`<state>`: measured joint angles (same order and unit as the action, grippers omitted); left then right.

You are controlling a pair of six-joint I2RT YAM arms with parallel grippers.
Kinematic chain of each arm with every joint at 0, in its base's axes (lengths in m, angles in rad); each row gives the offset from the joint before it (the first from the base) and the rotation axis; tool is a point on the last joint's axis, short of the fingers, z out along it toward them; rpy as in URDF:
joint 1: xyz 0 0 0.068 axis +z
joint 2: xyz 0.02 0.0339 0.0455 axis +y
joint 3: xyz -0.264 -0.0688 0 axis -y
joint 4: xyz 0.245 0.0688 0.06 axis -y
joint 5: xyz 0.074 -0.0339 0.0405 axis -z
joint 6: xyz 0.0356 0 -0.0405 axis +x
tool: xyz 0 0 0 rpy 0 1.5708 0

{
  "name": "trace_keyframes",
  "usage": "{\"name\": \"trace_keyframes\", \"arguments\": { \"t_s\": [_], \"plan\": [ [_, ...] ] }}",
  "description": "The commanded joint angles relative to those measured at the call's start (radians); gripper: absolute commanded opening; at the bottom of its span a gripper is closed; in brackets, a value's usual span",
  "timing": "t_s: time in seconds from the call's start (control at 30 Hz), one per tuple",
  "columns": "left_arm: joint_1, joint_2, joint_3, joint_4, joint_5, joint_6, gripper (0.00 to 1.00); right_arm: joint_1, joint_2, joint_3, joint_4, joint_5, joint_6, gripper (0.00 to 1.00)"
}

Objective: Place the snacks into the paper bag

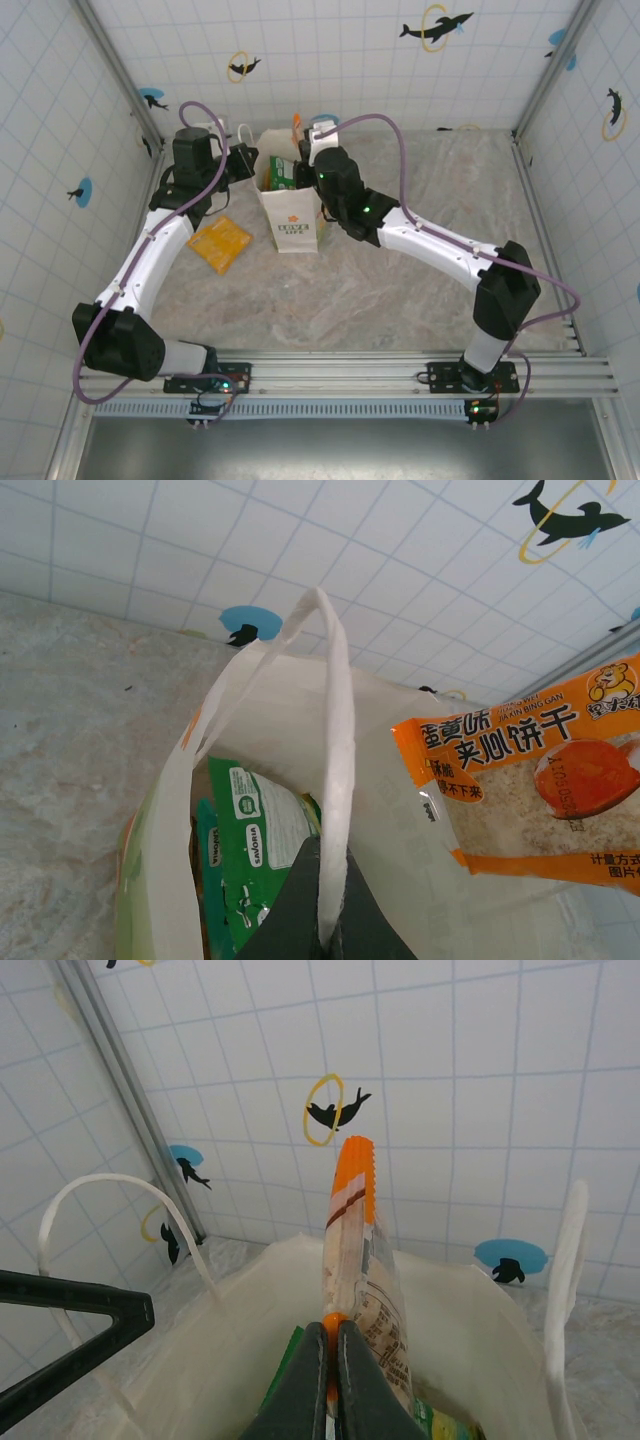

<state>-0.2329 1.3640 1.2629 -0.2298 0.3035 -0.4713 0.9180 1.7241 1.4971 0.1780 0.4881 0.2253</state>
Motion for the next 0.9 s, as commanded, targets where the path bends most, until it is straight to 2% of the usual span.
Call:
{"name": "trace_keyframes", "arguments": {
  "t_s": [0.0,0.13,0.23,0.33,0.43,0.57,0.87],
  "plan": [
    [0.004,0.002,0.030,0.006,0.004,0.009,0.00,0.011,0.012,0.049,0.017,0.038,-0.030,0.00],
    [0.005,-0.001,0.029,0.004,0.002,0.009,0.00,0.013,0.014,0.049,0.015,0.043,-0.034,0.04],
    [0.004,-0.002,0.029,0.000,0.001,0.009,0.00,0.018,0.010,0.049,0.017,0.041,-0.037,0.13],
    [0.005,-0.005,0.029,-0.004,-0.006,0.009,0.00,0.022,0.001,0.048,0.017,0.023,-0.040,0.25],
    [0.005,-0.012,0.030,-0.009,-0.015,0.009,0.14,0.023,-0.016,0.038,0.021,-0.011,-0.037,0.33],
    [0.004,-0.023,0.032,-0.021,-0.024,0.008,0.30,0.025,-0.064,-0.016,0.057,-0.040,-0.025,0.34],
    [0.004,-0.075,0.031,-0.079,-0.045,0.005,0.44,0.011,-0.232,-0.240,0.118,-0.060,0.033,0.35]
  ]
}}
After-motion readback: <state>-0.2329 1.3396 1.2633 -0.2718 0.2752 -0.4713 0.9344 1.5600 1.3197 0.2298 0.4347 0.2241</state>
